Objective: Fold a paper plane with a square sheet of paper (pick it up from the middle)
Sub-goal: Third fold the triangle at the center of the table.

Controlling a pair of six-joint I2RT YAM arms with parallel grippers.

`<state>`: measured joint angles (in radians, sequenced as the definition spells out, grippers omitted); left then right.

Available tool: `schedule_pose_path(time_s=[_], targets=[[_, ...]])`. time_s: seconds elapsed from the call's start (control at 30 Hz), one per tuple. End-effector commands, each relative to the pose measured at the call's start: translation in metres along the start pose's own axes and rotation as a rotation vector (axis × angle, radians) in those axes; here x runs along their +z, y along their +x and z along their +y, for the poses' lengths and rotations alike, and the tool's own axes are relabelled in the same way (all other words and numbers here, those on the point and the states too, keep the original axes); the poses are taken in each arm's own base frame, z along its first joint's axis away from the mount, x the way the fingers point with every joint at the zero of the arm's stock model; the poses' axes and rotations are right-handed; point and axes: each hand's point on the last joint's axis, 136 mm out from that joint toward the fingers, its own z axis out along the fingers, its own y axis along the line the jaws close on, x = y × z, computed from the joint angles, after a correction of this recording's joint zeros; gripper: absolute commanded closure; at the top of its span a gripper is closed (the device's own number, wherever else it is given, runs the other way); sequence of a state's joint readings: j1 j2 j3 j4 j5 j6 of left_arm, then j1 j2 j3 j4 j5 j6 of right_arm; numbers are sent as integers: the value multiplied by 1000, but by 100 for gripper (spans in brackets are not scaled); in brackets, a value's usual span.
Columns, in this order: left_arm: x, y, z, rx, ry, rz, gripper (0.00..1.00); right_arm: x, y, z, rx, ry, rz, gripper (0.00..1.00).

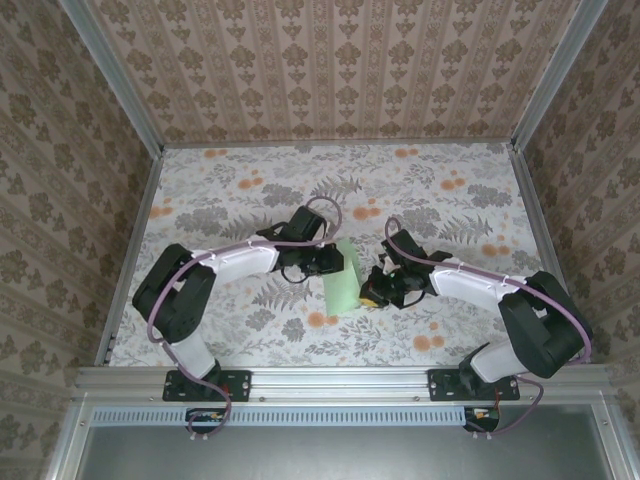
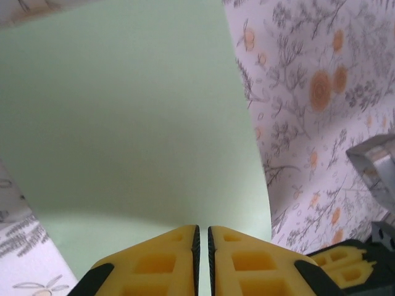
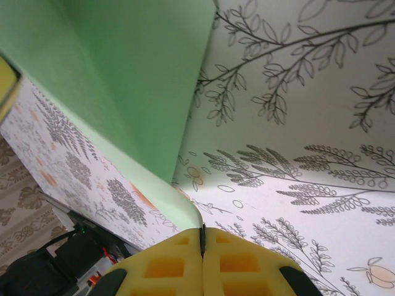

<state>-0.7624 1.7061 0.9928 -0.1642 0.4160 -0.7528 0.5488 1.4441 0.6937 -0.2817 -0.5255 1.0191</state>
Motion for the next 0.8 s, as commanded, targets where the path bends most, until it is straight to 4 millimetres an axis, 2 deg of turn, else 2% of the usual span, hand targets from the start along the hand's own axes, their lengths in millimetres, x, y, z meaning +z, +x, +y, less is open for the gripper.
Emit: schedule_pose_path(time_s=[0.0,0.13,0.3,0.6,0.77], targets=[[9,20,6,-25,-1,44,86,-3,7,-16,12,63,5,94],[23,32,6,-30,-1,82,86,-3,8,-17,20,68,5,94],[35,36,12,-46,-21,106,87,-5,7,-14,16,57,-7,94],[44,43,25,-60,-62,134,87,-6,-11,17,-7,-41,-59,94],[41,36,19,-47,-50,123,87,0,-20,28,1,-62,-77,94]])
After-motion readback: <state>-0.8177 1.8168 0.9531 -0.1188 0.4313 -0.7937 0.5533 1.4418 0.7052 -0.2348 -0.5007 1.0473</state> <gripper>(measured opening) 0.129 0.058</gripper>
